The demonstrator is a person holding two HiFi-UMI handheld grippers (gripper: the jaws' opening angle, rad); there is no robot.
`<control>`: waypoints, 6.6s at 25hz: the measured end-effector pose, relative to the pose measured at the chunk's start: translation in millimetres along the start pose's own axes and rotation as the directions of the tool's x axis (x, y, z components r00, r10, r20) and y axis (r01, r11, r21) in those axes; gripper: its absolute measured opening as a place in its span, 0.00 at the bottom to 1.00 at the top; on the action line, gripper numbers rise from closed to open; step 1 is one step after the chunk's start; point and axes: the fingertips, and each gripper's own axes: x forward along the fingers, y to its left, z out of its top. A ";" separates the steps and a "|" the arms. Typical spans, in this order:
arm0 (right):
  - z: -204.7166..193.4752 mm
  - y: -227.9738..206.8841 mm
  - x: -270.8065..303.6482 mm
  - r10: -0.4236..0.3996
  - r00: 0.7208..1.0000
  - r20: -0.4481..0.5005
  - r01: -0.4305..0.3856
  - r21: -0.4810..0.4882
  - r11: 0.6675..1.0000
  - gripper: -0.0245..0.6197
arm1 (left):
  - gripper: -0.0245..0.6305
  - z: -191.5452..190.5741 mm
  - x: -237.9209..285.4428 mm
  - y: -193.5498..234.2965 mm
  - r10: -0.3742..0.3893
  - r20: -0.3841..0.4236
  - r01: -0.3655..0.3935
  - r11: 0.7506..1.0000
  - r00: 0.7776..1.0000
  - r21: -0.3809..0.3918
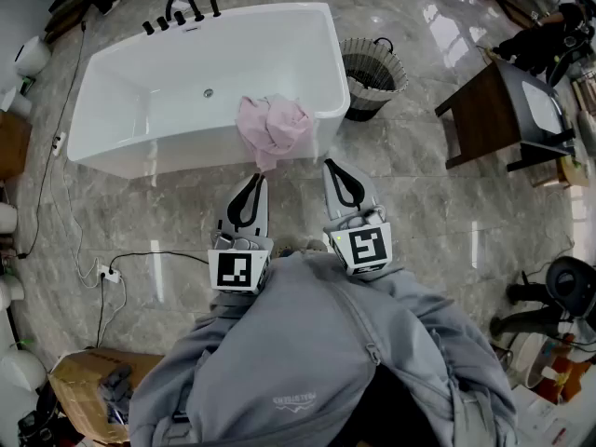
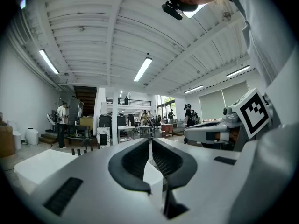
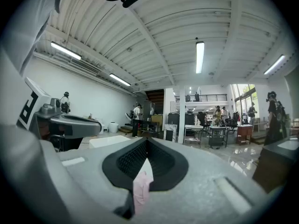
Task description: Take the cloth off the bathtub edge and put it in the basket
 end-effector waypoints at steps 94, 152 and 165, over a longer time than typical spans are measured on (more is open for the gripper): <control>-318.5 -75.3 326.8 0.501 0.655 -0.566 -0.490 0.187 0.851 0.71 | 0.57 -327.3 282.7 199.3 -0.194 -0.594 0.154 0.981 0.781 -0.117; -444.9 -35.1 339.3 0.348 0.390 -0.852 -0.680 -0.012 0.733 0.27 | 0.50 -464.3 294.9 160.7 -0.264 -0.836 0.507 0.861 0.482 0.020; -346.4 -26.3 294.5 0.386 0.465 -0.797 -0.624 0.014 0.781 0.22 | 0.20 -375.5 258.2 128.5 -0.322 -0.788 0.488 0.872 0.525 -0.031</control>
